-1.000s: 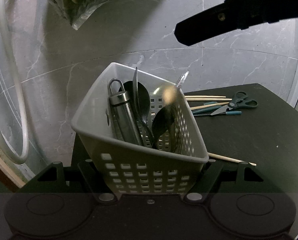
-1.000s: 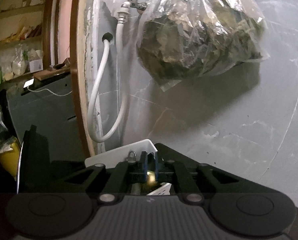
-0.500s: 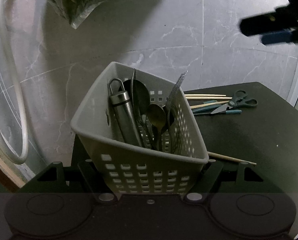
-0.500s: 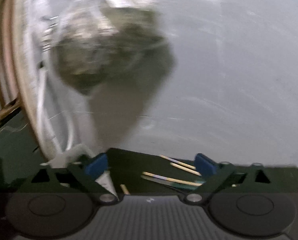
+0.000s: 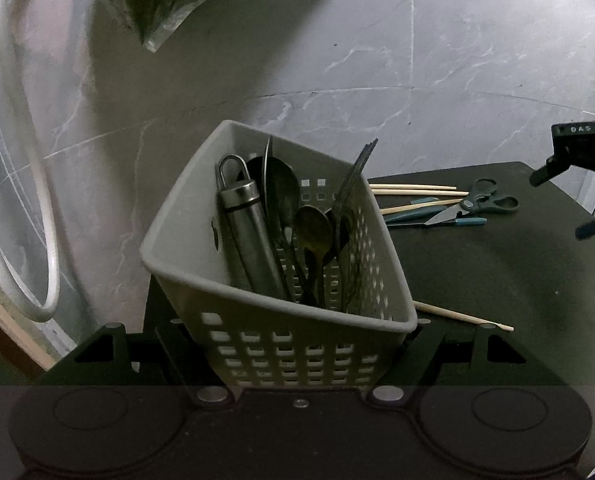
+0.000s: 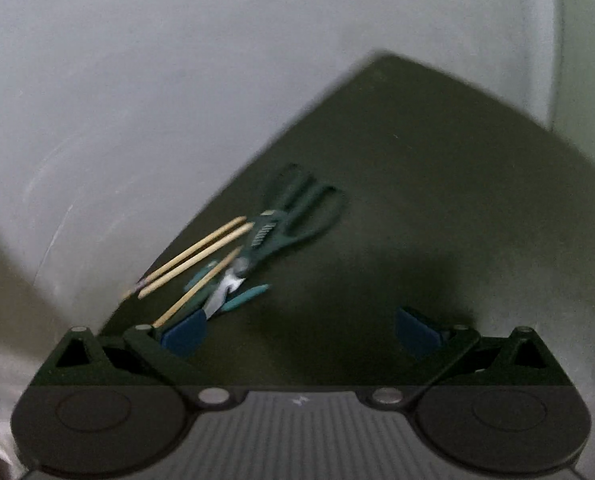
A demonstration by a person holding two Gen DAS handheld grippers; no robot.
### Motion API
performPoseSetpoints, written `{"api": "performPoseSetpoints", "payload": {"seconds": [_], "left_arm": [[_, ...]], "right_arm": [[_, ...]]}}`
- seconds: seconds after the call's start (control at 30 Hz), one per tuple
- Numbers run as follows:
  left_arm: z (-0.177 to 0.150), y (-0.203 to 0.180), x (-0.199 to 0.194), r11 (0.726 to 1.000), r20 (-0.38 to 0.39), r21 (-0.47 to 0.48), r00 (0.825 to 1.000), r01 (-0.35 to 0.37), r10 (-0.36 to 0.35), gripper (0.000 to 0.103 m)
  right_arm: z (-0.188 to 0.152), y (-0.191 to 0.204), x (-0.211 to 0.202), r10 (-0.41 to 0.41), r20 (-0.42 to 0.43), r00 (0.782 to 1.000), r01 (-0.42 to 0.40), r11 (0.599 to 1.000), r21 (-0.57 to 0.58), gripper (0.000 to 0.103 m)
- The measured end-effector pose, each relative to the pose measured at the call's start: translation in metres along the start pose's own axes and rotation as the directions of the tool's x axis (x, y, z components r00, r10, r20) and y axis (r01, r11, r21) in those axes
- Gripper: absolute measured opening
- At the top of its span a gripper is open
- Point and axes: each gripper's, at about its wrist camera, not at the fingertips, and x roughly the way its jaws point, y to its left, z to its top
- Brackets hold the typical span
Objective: Organize utensils
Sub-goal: 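Grasp the green-handled scissors by the finger loops with the right gripper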
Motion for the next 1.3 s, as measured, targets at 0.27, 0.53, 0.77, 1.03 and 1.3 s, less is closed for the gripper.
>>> {"api": "performPoseSetpoints", "payload": {"seconds": [0.27, 0.53, 0.77, 1.03, 1.3], "left_arm": [[0.001, -0.004, 0.001, 0.999, -0.007, -0.022, 1.000, -0.028, 0.028, 0.077], [0.003, -0.005, 0.004, 0.998, -0.009, -0.037, 0.999, -0.044, 0.044, 0.077], [0.002, -0.005, 0.004, 0.998, -0.007, -0.042, 0.999, -0.049, 0.049, 0.077], [0.002, -0.006, 0.003, 0.998, -0.007, -0.043, 0.999, -0.052, 0.052, 0.078], [0.002, -0.005, 0.003, 0.998, -0.007, -0.043, 0.999, -0.052, 0.051, 0.078]], "right_arm": [[0.054, -0.021, 0.032, 0.094, -0.037, 0.995, -0.079, 0.954, 0.288, 0.103], [0.076, 0.007, 0.069, 0.134, -0.016, 0.991, -0.121, 0.935, 0.334, 0.102], [0.078, 0.018, 0.089, 0.119, 0.008, 0.993, -0.114, 0.934, 0.340, 0.084], [0.074, 0.015, 0.091, 0.026, 0.035, 0.999, -0.035, 0.948, 0.316, 0.070], [0.079, 0.025, 0.091, -0.048, 0.076, 0.996, 0.031, 0.978, 0.208, 0.051]]}}
